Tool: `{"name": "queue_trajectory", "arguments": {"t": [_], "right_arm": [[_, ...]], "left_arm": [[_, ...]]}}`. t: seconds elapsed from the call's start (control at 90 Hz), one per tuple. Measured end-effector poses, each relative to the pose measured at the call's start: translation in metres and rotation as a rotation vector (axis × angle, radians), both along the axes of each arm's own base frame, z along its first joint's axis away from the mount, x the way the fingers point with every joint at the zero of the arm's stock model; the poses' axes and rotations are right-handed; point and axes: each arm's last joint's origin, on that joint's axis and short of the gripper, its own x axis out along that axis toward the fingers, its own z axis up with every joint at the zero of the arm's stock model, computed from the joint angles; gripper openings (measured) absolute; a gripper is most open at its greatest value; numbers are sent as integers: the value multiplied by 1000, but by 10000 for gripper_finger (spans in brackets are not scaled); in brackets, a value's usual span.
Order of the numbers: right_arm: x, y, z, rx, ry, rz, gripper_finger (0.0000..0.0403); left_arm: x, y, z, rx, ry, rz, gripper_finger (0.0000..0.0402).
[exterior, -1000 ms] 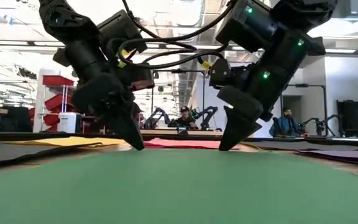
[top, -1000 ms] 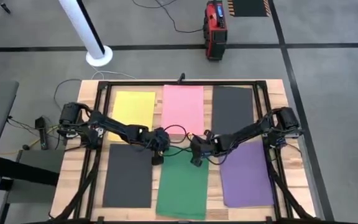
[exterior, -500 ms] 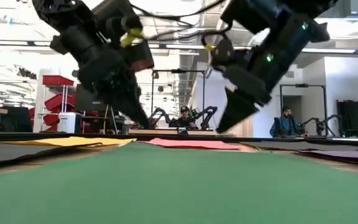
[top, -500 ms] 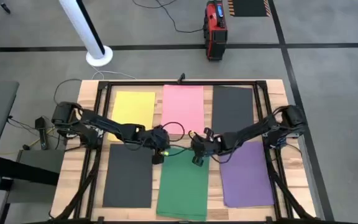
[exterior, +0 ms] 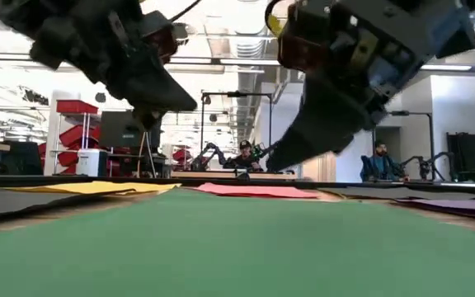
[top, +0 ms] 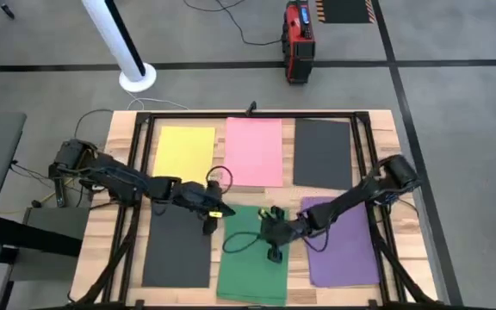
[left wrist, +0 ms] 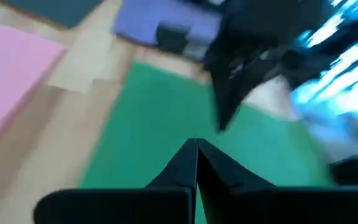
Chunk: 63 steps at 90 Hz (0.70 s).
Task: Organize paper
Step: Stack the top green colored paper on top of the bottom green colored paper
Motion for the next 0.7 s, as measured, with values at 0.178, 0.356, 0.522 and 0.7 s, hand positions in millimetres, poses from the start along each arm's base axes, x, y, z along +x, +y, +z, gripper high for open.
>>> {"name": "queue_trajectory", "arguments": {"t": [0.178,0.356,0.522,0.7], "right_arm": [[4,8,-13,15,55,20,0],[4,1,-13,-28,105,44,0],[7,-11,-11,-66,122,58,0],[9,-18,-12,-69,130,73,0]], "left_arm": [[-7,0,-7,-55,-1,15,0],[-7,0,-7,-50,0,13,0],[-8,0,-10,-39,24,12,0],[-9,1,-12,-33,49,12,0]]}}
